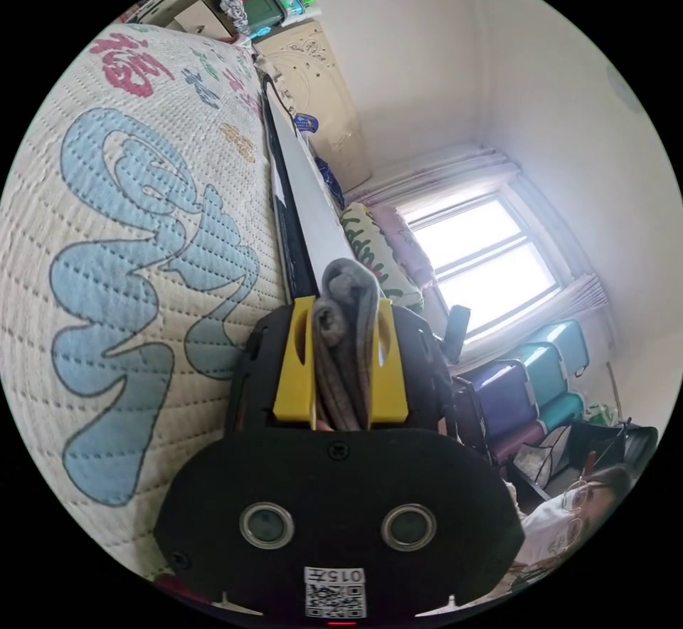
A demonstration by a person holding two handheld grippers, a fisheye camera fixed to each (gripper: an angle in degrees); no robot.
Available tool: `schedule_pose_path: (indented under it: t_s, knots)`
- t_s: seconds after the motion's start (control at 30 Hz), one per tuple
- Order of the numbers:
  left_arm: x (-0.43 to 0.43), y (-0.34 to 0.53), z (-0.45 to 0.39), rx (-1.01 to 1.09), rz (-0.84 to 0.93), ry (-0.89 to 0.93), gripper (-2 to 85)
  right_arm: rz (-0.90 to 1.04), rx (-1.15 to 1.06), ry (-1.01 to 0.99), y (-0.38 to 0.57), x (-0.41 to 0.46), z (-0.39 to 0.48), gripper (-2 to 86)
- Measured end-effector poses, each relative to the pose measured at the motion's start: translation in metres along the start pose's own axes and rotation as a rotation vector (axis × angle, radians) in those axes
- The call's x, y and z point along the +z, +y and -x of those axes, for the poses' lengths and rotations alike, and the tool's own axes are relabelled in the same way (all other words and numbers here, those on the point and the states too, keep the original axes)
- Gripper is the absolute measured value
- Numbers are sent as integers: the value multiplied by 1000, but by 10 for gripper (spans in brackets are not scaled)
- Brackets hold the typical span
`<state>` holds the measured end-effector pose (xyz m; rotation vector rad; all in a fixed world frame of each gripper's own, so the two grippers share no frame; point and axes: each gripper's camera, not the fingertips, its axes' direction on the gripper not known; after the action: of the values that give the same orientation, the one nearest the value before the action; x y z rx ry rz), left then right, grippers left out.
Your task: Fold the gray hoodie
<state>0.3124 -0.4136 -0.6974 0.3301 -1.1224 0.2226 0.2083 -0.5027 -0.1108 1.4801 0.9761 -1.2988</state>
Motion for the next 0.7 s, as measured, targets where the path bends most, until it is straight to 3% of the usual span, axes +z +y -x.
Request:
schedule_pose_path:
  t_s: [0.13,0.37,0.7]
  knots:
    - [-9,-8,-10,24,-8,-19,101,-142,154,-150,-10,-36,-46,123]
    - [-21,-19,-8,37,-14,3,98,80,154,-354,-50,0,-56,139]
    - [-33,-19,17,42,-18,5,98,111,131,-283,-65,11,-10,119]
